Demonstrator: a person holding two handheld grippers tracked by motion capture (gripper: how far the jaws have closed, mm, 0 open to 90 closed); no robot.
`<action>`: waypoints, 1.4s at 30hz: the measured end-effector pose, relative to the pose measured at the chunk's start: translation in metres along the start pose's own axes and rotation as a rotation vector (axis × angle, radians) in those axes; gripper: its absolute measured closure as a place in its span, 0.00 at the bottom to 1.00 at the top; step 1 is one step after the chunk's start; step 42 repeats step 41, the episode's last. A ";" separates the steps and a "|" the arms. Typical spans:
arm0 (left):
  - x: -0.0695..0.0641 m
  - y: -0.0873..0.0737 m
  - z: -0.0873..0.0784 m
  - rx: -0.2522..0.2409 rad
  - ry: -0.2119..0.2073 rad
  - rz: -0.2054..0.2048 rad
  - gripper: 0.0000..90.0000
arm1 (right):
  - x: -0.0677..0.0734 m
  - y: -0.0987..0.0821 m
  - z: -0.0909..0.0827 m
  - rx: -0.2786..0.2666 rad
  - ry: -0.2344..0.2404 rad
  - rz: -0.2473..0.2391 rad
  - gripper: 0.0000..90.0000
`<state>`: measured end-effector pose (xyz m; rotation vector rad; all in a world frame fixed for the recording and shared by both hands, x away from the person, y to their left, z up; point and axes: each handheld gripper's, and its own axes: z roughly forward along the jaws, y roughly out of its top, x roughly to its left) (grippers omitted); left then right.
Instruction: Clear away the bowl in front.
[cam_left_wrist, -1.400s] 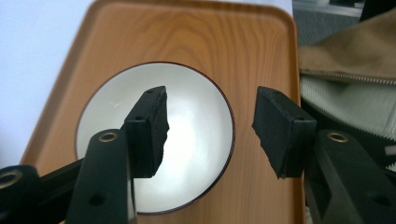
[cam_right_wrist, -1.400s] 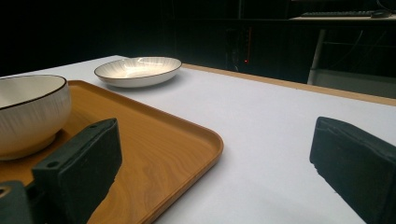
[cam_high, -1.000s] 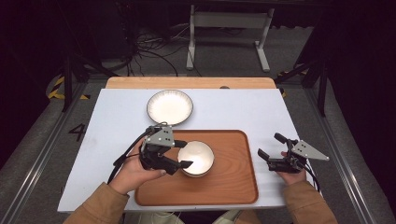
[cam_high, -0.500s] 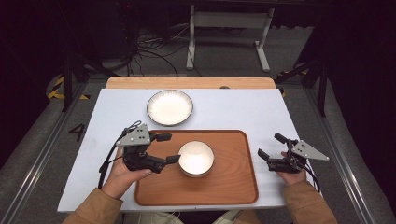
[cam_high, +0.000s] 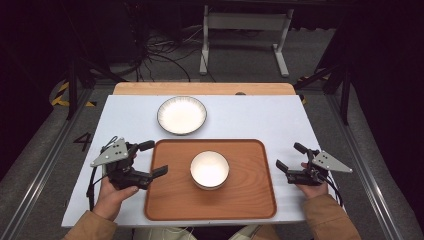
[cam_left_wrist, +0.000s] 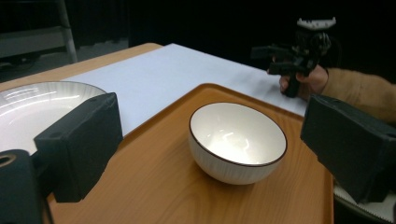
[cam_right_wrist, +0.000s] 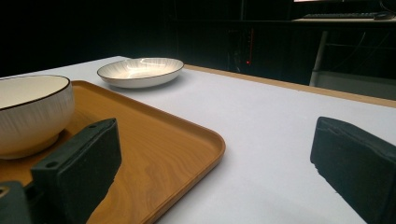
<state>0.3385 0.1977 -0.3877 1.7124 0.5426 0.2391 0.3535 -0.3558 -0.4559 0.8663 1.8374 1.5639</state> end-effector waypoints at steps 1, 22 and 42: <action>0.003 -0.005 -0.005 -0.007 0.024 -0.019 0.06 | 0.000 0.000 0.000 0.000 0.000 0.000 0.03; 0.032 -0.066 -0.037 -0.087 0.253 -0.125 0.03 | 0.000 0.000 0.000 -0.003 0.006 0.006 0.03; 0.033 -0.087 -0.026 -0.067 0.345 -0.044 0.00 | 0.000 0.000 0.000 -0.005 0.013 0.007 0.03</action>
